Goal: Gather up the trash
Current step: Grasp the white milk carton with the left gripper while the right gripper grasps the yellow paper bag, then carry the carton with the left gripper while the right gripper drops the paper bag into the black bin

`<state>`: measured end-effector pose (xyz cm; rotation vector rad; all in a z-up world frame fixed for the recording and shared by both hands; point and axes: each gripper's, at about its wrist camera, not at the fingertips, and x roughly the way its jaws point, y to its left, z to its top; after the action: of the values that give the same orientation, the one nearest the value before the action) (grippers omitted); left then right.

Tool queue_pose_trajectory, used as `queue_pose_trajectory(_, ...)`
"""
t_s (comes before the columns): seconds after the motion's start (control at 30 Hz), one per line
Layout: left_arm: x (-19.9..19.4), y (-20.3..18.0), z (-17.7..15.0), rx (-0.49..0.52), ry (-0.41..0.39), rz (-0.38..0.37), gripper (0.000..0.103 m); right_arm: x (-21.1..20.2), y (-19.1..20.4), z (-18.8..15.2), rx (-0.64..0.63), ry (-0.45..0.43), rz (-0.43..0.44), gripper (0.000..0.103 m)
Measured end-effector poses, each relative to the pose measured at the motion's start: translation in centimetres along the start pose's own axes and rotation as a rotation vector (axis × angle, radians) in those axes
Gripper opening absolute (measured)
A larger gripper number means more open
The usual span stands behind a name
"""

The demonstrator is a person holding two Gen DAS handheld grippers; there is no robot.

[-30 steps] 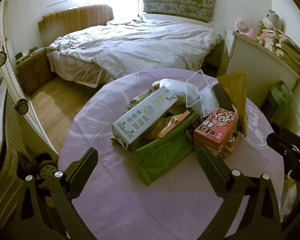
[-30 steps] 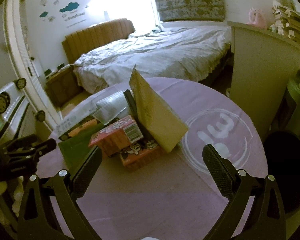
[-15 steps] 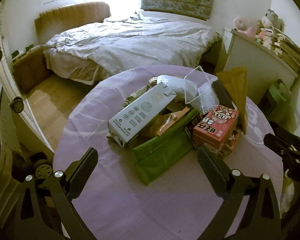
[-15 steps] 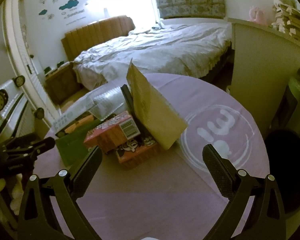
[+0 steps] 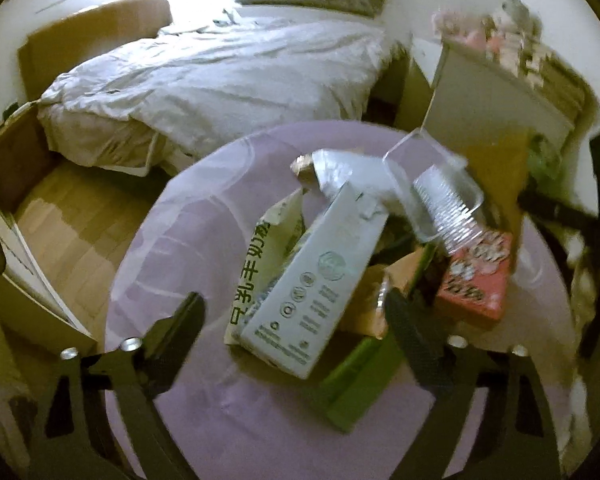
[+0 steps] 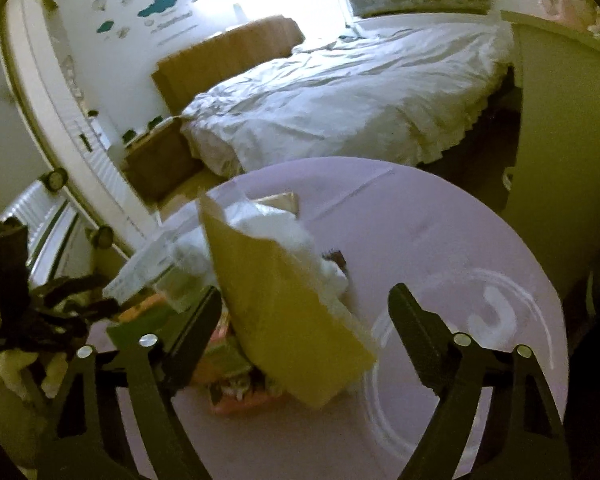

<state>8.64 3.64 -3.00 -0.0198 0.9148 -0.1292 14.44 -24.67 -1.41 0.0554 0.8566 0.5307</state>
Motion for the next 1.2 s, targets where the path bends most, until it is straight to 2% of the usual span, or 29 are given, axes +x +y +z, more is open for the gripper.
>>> queue_pose_trajectory(0.2,1.6,0.0,0.2,0.036,0.051,-0.026,0.062,1.8,0.7,1.1,-0.028,0.01,0.06,0.069)
queue_pose_trajectory(0.3,1.5,0.3,0.2,0.01,0.039,-0.046,0.058,2.3,1.1,1.0,-0.024,0.017,0.08,0.057)
queue_pose_trajectory(0.37,1.6,0.7,0.4,-0.019,0.032,-0.061,0.048,2.3,1.2,0.7,-0.009,0.017,0.106,0.056)
queue_pose_trajectory(0.5,1.5,1.3,0.5,-0.077,0.023,-0.09,0.046,2.1,0.9,0.1,0.025,0.019,0.148,0.055)
queue_pose_trajectory(0.63,0.9,1.2,0.5,-0.105,-0.003,-0.095,0.044,1.8,1.0,-0.2,0.021,0.019,0.132,0.049)
queue_pose_trajectory(0.87,-2.5,0.2,0.9,-0.131,-0.085,-0.137,0.043,-1.4,1.1,-0.8,0.05,-0.075,0.148,0.044)
queue_pose_trajectory(1.07,-5.6,-3.8,1.6,-0.103,-0.145,-0.229,0.043,-5.0,-0.1,-1.4,0.103,-0.141,0.123,0.043)
queue_pose_trajectory(1.2,-5.2,-8.0,2.3,-0.054,-0.135,-0.313,0.042,-7.2,-2.1,-2.5,0.152,-0.174,0.047,0.043)
